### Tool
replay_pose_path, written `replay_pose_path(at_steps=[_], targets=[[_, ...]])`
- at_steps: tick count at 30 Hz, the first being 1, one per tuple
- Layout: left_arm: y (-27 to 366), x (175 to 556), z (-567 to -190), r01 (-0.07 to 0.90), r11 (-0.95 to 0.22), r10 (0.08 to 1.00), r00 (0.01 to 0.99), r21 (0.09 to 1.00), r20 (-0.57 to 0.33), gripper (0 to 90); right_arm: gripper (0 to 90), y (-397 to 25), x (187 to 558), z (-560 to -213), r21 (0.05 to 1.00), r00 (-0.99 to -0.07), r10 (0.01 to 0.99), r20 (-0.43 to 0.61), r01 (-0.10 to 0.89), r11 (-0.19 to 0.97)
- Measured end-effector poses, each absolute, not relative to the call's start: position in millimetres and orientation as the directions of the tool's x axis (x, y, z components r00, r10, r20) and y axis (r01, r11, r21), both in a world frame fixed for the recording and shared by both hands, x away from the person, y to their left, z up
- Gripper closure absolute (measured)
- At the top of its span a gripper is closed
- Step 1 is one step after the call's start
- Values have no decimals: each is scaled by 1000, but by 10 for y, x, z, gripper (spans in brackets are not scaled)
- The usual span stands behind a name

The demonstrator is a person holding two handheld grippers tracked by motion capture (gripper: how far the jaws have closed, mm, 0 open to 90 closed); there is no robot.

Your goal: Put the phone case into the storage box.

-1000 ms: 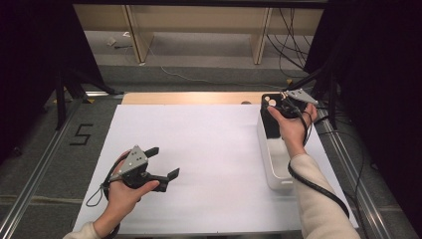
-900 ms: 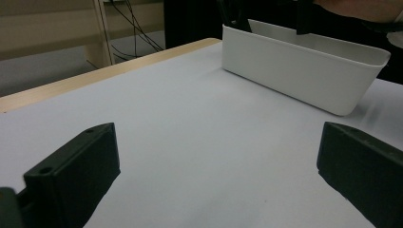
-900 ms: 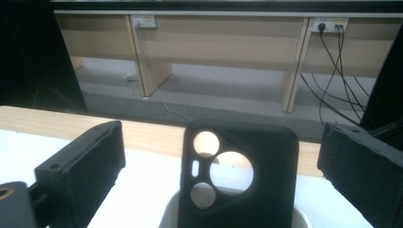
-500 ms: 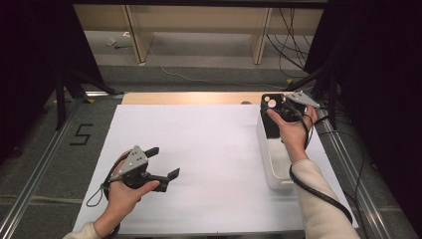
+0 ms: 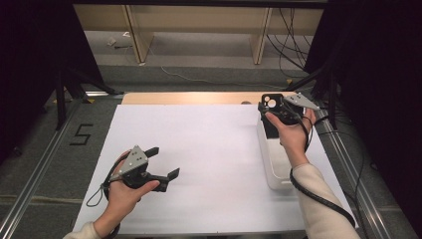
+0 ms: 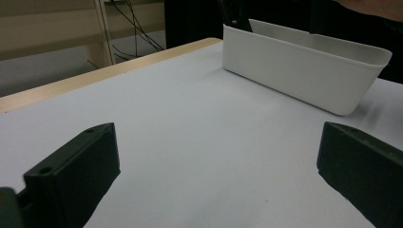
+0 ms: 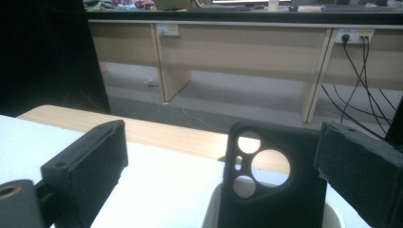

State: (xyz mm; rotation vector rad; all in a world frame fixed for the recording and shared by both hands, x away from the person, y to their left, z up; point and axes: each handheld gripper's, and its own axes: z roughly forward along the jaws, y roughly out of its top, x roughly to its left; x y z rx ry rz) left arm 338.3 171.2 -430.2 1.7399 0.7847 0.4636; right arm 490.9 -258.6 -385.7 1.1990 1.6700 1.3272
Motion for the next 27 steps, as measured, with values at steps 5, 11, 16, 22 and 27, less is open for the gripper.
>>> replay_pose_path(at_steps=[5, 11, 16, 22, 27], targets=[[1711, 3382, -4299, 271, -161, 707, 702, 949, -81, 0, 53, -2551, 4857, -3856, 970, -359, 933, 40, 239, 51], [1714, 3385, -4300, 270, -162, 708, 702, 949, -79, 0, 57, -2488, 4806, -3853, 969, -382, 923, 43, 241, 54], [1712, 3383, -4300, 271, -162, 708, 702, 949, -80, 0, 60, -2443, 4776, -3847, 968, -395, 917, 46, 244, 56], [1713, 3384, -4299, 271, -162, 708, 702, 949, -79, 0, 63, -2419, 4751, -3856, 968, -409, 911, 55, 246, 52], [1712, 3381, -4298, 271, -161, 709, 701, 949, -80, 0, 67, -2390, 4715, -3858, 968, -424, 904, 56, 245, 55]])
